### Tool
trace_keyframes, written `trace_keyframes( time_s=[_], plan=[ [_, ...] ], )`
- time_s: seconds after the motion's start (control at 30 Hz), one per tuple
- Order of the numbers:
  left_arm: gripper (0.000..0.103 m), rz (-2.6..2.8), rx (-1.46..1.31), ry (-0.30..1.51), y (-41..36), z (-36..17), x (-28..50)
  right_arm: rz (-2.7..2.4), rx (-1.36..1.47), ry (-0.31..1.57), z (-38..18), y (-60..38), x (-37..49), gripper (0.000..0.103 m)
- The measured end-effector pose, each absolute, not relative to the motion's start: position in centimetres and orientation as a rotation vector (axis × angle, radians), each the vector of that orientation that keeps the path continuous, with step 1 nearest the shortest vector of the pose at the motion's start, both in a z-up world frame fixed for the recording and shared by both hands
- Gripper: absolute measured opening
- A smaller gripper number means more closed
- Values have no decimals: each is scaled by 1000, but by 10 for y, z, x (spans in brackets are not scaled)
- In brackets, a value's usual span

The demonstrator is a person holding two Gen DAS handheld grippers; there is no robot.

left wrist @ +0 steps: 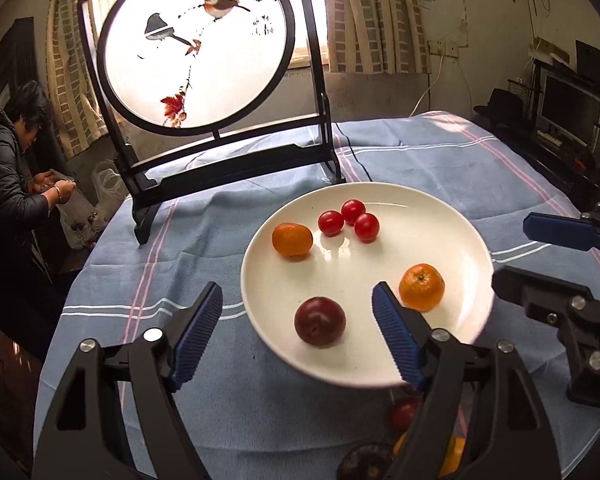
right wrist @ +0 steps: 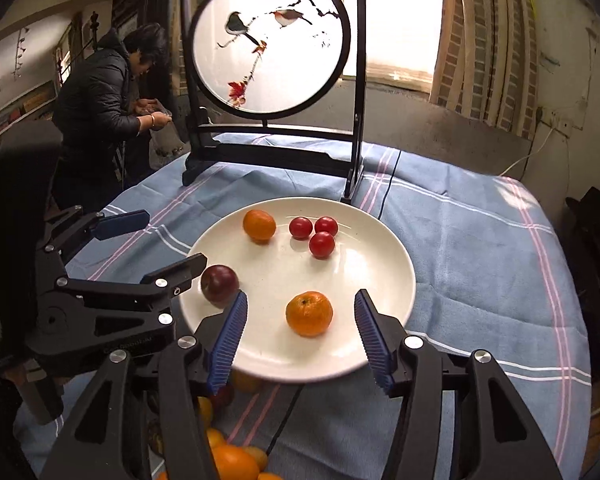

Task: Organize fruits
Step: 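Grasp a large orange with the right gripper while the left gripper grasps another orange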

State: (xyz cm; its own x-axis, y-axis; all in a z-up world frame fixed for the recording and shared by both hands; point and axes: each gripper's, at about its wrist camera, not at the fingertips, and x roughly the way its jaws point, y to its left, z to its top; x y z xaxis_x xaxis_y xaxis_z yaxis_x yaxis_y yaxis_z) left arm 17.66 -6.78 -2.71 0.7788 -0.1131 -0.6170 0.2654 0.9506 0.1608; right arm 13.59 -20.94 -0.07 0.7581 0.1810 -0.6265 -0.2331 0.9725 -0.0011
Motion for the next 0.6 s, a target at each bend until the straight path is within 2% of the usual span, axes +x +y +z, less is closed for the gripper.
trace_keyframes(
  time_s=[0.13,0.3,0.43,0.6],
  plan=[
    [83,-205,252,594,-52,-18,129,233,-158,605,10,-197,76,60],
    [83,-214,252,586,-24,-15,77,215,-254,543,4,-193,9,68],
    [86,-239,254,617,-13,-25,55,243,-263,631,-27,-193,-11,68],
    [86,-363,299,681,-30,-48,36,251,-190,717,-50,-210,7,66]
  ],
)
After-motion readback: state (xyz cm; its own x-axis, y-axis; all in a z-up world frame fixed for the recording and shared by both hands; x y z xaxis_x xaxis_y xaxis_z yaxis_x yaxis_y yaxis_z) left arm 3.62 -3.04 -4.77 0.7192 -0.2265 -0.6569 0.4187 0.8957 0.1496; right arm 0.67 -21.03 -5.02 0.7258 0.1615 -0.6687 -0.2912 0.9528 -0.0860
